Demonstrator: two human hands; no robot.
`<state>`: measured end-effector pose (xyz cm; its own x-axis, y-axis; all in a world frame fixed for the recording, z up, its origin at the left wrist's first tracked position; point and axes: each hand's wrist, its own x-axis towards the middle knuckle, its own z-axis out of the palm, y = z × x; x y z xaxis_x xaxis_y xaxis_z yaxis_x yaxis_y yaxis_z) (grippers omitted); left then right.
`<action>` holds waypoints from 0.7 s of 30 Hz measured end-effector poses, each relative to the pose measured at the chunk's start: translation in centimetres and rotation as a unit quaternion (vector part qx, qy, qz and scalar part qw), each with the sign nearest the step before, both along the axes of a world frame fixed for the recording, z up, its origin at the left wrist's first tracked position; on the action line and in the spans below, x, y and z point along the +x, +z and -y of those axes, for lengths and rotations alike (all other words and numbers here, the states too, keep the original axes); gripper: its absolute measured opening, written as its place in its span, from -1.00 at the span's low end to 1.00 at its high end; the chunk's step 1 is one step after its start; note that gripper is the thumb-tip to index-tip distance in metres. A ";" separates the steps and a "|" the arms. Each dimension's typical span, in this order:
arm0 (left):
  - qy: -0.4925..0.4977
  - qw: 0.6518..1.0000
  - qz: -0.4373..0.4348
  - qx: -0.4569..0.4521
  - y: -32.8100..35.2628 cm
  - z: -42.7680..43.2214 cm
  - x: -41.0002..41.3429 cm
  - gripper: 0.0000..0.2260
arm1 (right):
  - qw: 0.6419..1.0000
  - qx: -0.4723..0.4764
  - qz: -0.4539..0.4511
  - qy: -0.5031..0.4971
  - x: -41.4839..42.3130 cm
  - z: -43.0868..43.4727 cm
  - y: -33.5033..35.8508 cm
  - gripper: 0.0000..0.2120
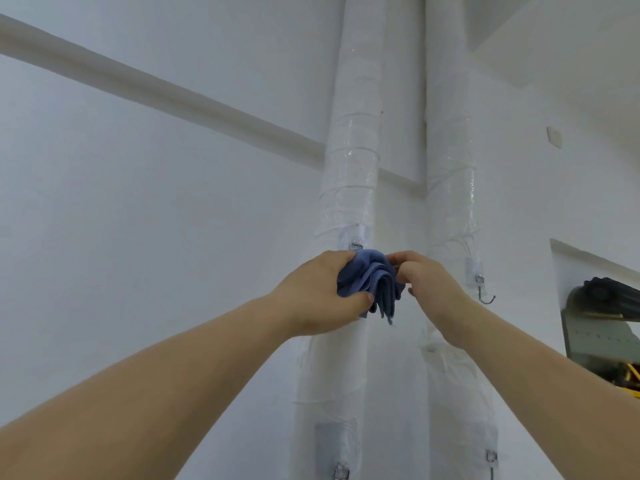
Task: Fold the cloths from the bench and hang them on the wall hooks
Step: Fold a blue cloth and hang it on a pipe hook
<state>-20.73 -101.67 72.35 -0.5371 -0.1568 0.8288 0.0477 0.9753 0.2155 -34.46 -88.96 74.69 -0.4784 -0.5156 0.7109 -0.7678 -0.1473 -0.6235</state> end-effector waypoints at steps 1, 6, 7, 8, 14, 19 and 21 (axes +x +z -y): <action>0.023 1.000 0.007 -0.015 0.3 0.1 0.3 -0.60 | 1.000 0.011 -0.019 -0.004 0.5 -0.4 0.3 -0.67; 0.098 0.994 -0.011 -0.046 1.0 0.5 1.1 -0.35 | 0.994 -0.007 -0.095 -0.058 1.3 -1.2 0.5 -0.59; 0.098 0.994 -0.014 -0.043 1.1 0.5 1.2 -0.34 | 0.993 -0.017 -0.093 -0.069 1.3 -1.3 0.4 -0.53; 0.094 0.994 -0.017 -0.043 1.1 0.5 1.3 -0.34 | 0.992 -0.027 -0.098 -0.077 1.3 -1.3 0.3 -0.50; 0.093 0.992 -0.065 -0.050 0.4 -0.2 2.4 -0.46 | 0.973 -0.046 -0.173 -0.146 1.3 -1.8 -0.2 -0.55; 0.044 0.989 -0.136 -0.048 -3.6 -0.8 3.3 -0.73 | 0.949 -0.100 -0.231 -0.190 3.4 -1.7 -3.4 -0.72; 0.018 0.991 -0.132 -0.024 -5.6 -1.2 3.4 -0.76 | 0.949 -0.093 -0.224 -0.199 4.5 -1.8 -5.1 -0.76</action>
